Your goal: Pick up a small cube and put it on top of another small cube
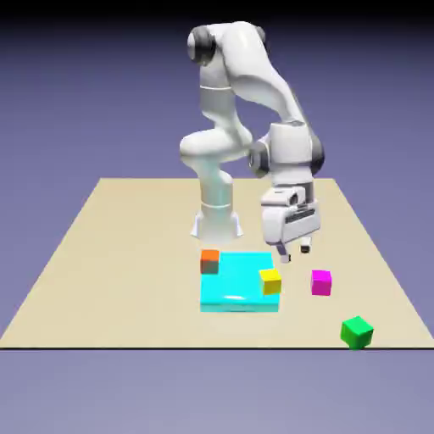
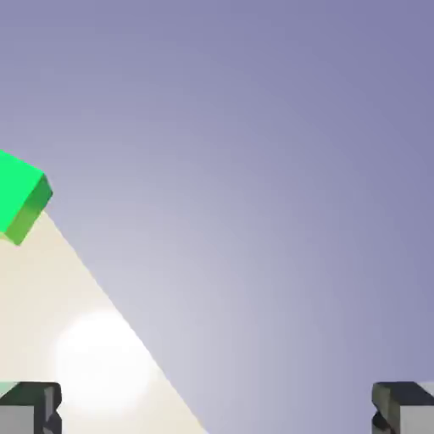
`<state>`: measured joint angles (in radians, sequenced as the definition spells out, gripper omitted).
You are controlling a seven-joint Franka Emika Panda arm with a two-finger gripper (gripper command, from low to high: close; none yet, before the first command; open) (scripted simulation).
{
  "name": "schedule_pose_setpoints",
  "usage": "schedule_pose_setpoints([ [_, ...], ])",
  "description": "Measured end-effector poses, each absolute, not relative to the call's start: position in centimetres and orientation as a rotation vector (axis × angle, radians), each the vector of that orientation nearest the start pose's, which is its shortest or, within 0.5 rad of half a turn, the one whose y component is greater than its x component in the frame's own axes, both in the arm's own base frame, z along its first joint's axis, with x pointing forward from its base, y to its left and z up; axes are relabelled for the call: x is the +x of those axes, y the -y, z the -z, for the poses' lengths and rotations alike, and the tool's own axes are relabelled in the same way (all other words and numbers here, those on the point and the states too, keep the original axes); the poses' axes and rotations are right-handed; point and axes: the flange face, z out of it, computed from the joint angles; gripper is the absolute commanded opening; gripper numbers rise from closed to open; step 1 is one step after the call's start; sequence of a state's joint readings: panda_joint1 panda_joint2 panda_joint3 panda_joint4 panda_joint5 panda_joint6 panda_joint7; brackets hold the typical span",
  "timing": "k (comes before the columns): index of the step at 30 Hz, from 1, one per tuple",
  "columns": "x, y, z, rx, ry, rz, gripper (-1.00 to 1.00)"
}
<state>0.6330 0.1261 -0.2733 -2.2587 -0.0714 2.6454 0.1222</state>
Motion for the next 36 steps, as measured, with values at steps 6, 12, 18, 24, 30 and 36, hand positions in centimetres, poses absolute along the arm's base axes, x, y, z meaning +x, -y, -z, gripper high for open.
schedule_pose_setpoints([
  [6, 53.0, -27.3, -28.0, -3.119, 1.026, 0.235, 0.00],
  [12, 52.0, -34.9, -22.4, -3.043, 1.627, 0.031, 0.00],
  [18, 50.0, -40.6, -18.4, -2.902, 2.091, -0.129, 0.00],
  [24, 50.9, -38.7, -11.8, -2.902, 2.091, -0.130, -1.00],
  [30, 48.9, -39.7, -17.2, -2.961, 1.919, -0.204, -1.00],
  [36, 46.1, -38.3, -16.3, -3.066, 1.559, -0.342, -1.00],
])
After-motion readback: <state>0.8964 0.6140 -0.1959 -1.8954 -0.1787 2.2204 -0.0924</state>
